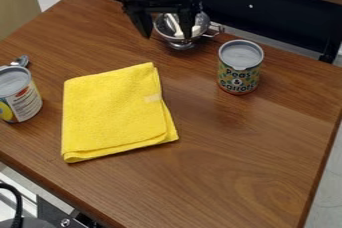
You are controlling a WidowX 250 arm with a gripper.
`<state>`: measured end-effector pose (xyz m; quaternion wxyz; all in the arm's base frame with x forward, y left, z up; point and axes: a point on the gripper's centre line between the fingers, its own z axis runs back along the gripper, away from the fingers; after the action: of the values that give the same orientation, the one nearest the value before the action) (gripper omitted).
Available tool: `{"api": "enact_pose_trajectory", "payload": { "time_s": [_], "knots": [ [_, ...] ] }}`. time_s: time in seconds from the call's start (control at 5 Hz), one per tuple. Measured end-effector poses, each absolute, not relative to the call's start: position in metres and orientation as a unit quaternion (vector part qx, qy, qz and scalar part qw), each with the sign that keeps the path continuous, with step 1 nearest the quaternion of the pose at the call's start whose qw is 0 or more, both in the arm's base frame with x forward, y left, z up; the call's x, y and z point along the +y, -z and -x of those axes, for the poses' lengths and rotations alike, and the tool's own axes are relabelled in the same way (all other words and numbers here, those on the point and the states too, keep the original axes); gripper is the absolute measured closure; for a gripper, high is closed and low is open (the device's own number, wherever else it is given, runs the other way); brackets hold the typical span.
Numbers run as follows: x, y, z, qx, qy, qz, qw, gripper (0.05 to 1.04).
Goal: Move the can to the bottom right of the table
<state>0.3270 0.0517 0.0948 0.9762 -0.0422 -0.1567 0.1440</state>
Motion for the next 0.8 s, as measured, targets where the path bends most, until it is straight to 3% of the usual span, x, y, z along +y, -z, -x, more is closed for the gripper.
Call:
{"api": "enact_pose_trajectory", "payload": {
  "time_s": [0.2,0.4,0.8],
  "knots": [
    [0.05,-0.086,-0.325,-0.143,-0.146,0.043,0.978,0.086],
    [0.032,-0.078,-0.34,-0.138,-0.111,0.01,0.984,0.086],
    [0.002,-0.08,-0.366,-0.194,-0.005,0.01,0.981,0.086]
  ]
}}
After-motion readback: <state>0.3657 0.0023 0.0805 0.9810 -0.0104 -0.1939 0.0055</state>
